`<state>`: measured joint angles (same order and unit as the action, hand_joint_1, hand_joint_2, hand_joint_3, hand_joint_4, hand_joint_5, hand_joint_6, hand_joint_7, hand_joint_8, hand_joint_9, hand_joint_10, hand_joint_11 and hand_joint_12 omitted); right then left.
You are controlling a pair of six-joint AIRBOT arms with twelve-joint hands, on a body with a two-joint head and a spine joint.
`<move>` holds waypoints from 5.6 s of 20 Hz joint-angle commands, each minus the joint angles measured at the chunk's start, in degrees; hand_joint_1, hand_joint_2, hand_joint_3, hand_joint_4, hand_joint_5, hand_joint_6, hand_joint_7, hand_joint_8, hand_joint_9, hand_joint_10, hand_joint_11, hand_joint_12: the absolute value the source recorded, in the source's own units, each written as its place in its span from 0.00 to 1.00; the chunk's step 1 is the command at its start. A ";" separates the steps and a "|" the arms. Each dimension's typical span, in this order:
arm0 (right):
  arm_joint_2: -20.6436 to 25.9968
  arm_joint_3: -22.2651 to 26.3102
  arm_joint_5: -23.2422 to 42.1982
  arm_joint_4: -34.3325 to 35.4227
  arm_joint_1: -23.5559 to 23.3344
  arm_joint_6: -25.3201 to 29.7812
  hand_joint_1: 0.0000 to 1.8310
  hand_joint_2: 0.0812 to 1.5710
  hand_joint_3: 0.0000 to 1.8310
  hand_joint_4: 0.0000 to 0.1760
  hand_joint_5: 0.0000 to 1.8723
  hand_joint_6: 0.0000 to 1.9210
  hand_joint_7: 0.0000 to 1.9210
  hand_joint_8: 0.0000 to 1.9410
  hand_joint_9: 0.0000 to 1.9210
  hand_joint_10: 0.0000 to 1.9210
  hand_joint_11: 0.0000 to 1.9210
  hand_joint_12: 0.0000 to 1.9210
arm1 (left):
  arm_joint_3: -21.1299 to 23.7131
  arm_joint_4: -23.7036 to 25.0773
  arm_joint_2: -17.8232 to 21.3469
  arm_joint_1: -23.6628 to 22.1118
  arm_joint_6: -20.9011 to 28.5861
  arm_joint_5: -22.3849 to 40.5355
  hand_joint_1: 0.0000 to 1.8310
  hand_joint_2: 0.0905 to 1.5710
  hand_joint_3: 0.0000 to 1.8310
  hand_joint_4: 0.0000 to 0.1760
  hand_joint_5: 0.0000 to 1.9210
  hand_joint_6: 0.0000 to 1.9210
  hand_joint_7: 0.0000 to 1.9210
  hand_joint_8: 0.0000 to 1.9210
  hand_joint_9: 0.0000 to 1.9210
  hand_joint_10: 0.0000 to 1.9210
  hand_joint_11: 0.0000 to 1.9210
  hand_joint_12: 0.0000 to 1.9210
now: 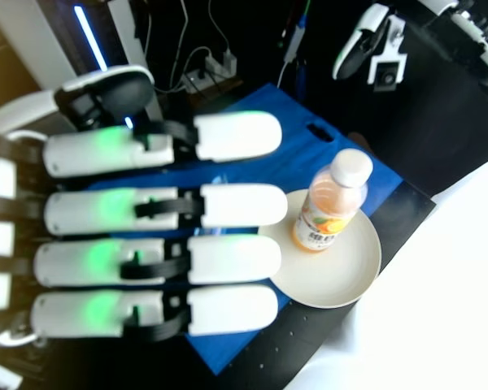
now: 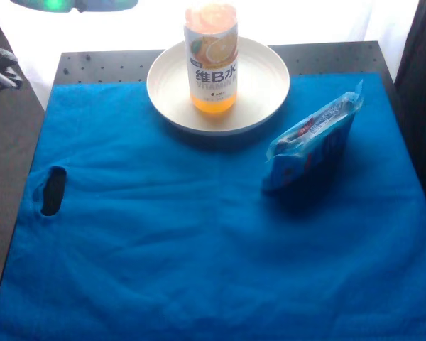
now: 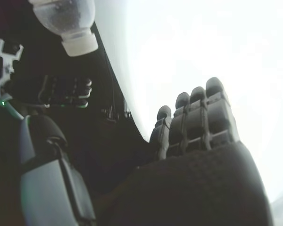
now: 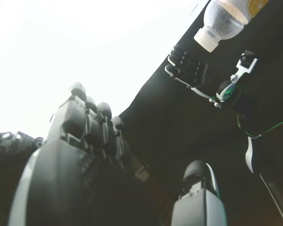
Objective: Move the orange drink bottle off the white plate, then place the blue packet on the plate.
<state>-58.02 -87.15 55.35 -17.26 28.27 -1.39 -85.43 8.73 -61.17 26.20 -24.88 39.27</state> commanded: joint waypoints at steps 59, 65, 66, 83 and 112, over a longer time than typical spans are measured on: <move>-3.05 -0.95 5.99 0.86 -1.30 1.44 0.17 0.55 0.00 0.17 0.27 0.01 0.16 0.01 0.09 0.00 0.06 0.03 | -21.97 -0.40 -23.92 3.23 23.67 4.91 0.66 0.73 0.00 0.00 0.52 0.51 0.40 0.67 0.37 0.21 0.08 0.74; -3.50 -0.94 6.04 0.86 -1.30 1.44 0.16 0.55 0.00 0.10 0.28 0.00 0.17 0.01 0.12 0.01 0.08 0.04 | -16.06 2.85 -17.34 1.86 25.88 11.89 0.65 0.72 0.00 0.11 0.49 0.55 0.44 0.61 0.49 0.13 0.22 0.66; -3.51 -0.94 6.04 0.85 -1.29 1.44 0.16 0.55 0.00 0.06 0.28 0.01 0.18 0.01 0.12 0.01 0.08 0.04 | -15.00 4.15 -16.34 1.82 26.71 12.04 0.65 0.72 0.00 0.14 0.50 0.55 0.45 0.59 0.50 0.11 0.25 0.58; -4.12 -0.88 6.03 0.63 -1.29 1.45 0.23 0.57 0.00 0.00 0.31 0.00 0.15 0.00 0.10 0.00 0.00 0.23 | -4.19 11.62 -6.86 8.64 32.31 18.96 0.69 0.69 0.00 0.00 0.46 0.58 0.58 0.42 0.45 0.26 0.19 0.37; -4.59 -0.83 6.03 0.40 -1.21 1.45 0.26 0.55 0.00 0.00 0.31 0.00 0.15 0.00 0.11 0.00 0.00 0.32 | 0.42 8.88 -6.16 19.21 29.53 21.39 0.67 0.69 0.00 0.00 0.50 0.48 0.53 0.53 0.57 0.03 0.27 0.57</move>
<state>-62.61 -87.85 55.83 -19.81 28.03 -0.25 -85.17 20.84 -67.59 46.02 3.81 53.74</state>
